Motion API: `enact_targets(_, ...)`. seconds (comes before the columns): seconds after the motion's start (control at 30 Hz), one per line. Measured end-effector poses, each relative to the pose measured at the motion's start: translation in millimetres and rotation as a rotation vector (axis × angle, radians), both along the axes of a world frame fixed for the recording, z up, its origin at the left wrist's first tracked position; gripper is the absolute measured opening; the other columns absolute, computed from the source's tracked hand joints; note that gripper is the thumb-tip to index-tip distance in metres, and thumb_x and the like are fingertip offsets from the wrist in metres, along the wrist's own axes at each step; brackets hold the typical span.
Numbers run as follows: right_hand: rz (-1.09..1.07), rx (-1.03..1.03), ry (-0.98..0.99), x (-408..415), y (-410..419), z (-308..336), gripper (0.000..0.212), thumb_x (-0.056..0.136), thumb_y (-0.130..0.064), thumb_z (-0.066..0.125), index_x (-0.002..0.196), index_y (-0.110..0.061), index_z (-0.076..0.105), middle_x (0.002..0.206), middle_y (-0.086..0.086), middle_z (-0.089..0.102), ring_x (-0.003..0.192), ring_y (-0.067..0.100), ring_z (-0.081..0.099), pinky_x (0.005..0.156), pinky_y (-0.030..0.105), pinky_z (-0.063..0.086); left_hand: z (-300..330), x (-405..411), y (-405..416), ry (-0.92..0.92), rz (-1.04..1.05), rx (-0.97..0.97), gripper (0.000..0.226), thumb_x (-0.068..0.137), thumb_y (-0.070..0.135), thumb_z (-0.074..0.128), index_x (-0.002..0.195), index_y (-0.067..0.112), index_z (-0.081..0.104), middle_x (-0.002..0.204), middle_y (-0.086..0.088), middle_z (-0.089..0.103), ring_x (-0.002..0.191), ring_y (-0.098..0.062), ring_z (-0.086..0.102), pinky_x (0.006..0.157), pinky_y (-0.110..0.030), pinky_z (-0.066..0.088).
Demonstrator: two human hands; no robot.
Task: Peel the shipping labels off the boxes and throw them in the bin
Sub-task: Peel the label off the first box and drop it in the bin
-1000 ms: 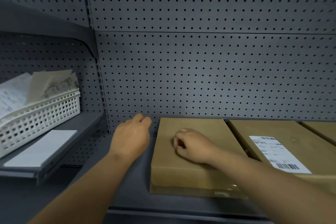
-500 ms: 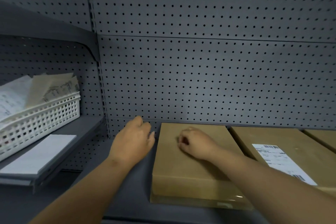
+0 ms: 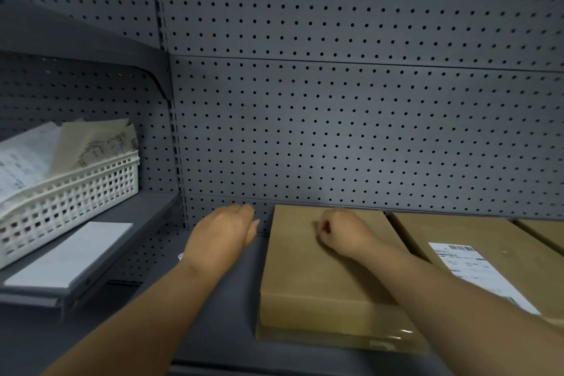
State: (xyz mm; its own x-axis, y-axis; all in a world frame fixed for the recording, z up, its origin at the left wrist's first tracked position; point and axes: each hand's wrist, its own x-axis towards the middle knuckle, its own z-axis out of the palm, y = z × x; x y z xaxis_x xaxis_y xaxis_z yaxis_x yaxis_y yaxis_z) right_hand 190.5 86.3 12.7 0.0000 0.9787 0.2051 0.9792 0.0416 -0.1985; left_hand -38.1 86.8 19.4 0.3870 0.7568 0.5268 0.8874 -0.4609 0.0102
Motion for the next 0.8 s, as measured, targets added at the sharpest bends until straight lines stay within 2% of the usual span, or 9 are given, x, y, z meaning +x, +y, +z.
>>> enact_targets(0.07,-0.048,0.026,0.011,-16,5,-1,0.027,0.092,-0.023,0.044,0.095,-0.007,0.065,0.106,0.016,0.065,0.102,0.031,0.058,0.084,0.033,0.047,1,2,-1,0.009,-0.014,0.012,0.028,0.098,0.030,0.038,0.081,0.010,0.047,0.078,-0.006,0.052,0.068,-0.019,0.039,0.061,-0.034,0.036)
enact_targets(0.17,0.208,0.048,0.077,-52,-1,-8,0.020,0.088,-0.018,0.048,0.091,-0.009,0.066,0.102,0.014,0.063,0.097,0.029,0.057,0.085,0.033,0.048,3,4,-4,-0.025,-0.068,0.035,0.027,0.095,0.025,0.046,0.080,0.004,0.054,0.079,-0.014,0.060,0.071,-0.028,0.053,0.060,-0.037,0.042)
enact_targets(0.23,0.367,0.017,0.085,-59,-16,-9,0.015,0.085,-0.017,0.051,0.089,-0.012,0.065,0.098,0.009,0.061,0.093,0.024,0.056,0.084,0.032,0.048,4,5,-7,-0.015,-0.101,0.068,0.024,0.090,0.019,0.057,0.073,0.002,0.056,0.070,-0.016,0.061,0.064,-0.031,0.057,0.054,-0.036,0.046)
enact_targets(0.3,0.392,-0.020,0.058,-43,-23,-4,0.013,0.084,-0.019,0.052,0.089,-0.014,0.063,0.098,0.006,0.060,0.092,0.020,0.055,0.083,0.028,0.044,6,4,-10,0.014,-0.099,0.090,0.024,0.084,0.014,0.065,0.066,0.002,0.055,0.061,-0.015,0.059,0.056,-0.031,0.057,0.046,-0.033,0.044)
enact_targets(0.37,0.273,-0.024,0.022,-17,-21,0,0.015,0.086,-0.020,0.052,0.092,-0.013,0.064,0.101,0.007,0.062,0.098,0.021,0.056,0.085,0.026,0.042,7,3,-12,0.032,-0.083,0.096,0.024,0.085,0.014,0.064,0.066,0.002,0.055,0.061,-0.014,0.059,0.056,-0.030,0.056,0.046,-0.031,0.040)
enact_targets(0.5,-0.061,-0.003,-0.014,-11,-7,3,0.028,0.093,-0.027,0.043,0.100,-0.008,0.063,0.109,0.014,0.063,0.105,0.030,0.056,0.088,0.035,0.047,7,2,-12,0.012,-0.076,0.131,0.026,0.086,0.015,0.063,0.065,0.003,0.054,0.060,-0.014,0.059,0.054,-0.029,0.054,0.047,-0.028,0.032)
enact_targets(0.57,0.049,0.017,0.016,-38,-8,-1,0.028,0.092,-0.026,0.044,0.097,-0.007,0.063,0.108,0.015,0.061,0.101,0.030,0.057,0.087,0.034,0.049,6,4,-11,-0.004,-0.079,0.129,0.026,0.090,0.019,0.057,0.070,0.003,0.055,0.065,-0.013,0.059,0.059,-0.027,0.052,0.050,-0.030,0.033)
enact_targets(0.7,0.410,-0.018,0.077,-62,-41,-7,0.012,0.084,-0.021,0.053,0.086,-0.014,0.063,0.098,0.006,0.059,0.090,0.021,0.056,0.081,0.031,0.047,8,3,-13,-0.035,-0.094,0.141,0.027,0.086,0.015,0.064,0.063,0.004,0.053,0.059,-0.013,0.058,0.052,-0.026,0.050,0.046,-0.029,0.032)
enact_targets(0.8,0.365,-0.065,0.030,-25,-50,-1,0.008,0.082,-0.022,0.056,0.086,-0.019,0.062,0.095,-0.002,0.056,0.091,0.016,0.056,0.085,0.028,0.045,6,0,-13,-0.077,-0.073,0.134,0.027,0.092,0.020,0.054,0.069,0.005,0.051,0.066,-0.013,0.058,0.058,-0.022,0.042,0.051,-0.031,0.031)
